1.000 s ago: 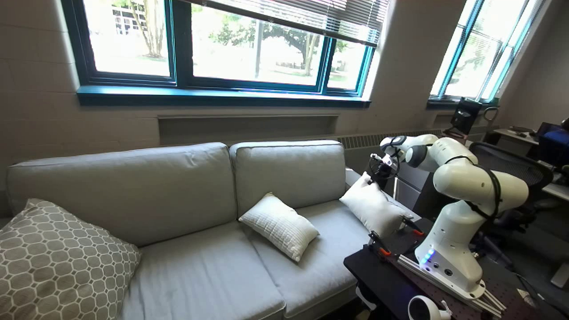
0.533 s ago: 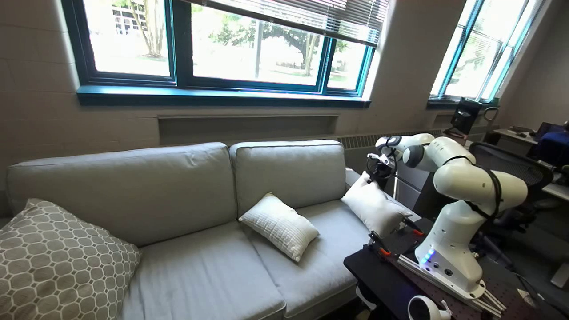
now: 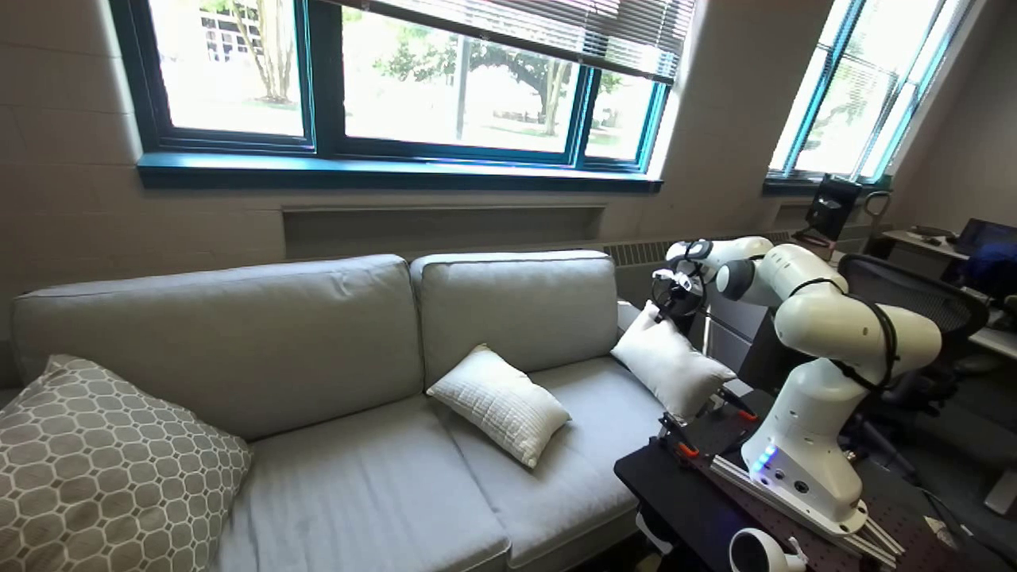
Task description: Arrange the cushions on the couch
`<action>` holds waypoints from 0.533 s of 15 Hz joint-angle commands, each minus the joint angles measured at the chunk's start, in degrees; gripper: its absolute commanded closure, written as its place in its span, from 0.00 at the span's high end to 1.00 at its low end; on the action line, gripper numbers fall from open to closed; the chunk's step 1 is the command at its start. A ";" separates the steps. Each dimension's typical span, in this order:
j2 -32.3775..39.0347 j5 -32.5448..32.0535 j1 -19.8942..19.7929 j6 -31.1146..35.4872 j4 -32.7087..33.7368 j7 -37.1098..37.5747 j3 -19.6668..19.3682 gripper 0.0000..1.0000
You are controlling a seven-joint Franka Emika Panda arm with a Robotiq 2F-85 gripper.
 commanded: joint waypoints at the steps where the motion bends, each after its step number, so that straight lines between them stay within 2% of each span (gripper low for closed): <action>1: 0.00 -1.52 0.70 -1.83 1.70 1.48 -0.37 0.32; 2: 0.00 -1.63 0.85 -2.05 1.63 1.70 -0.43 0.33; 8: -0.02 -2.74 1.77 -1.23 1.51 1.58 -1.07 0.75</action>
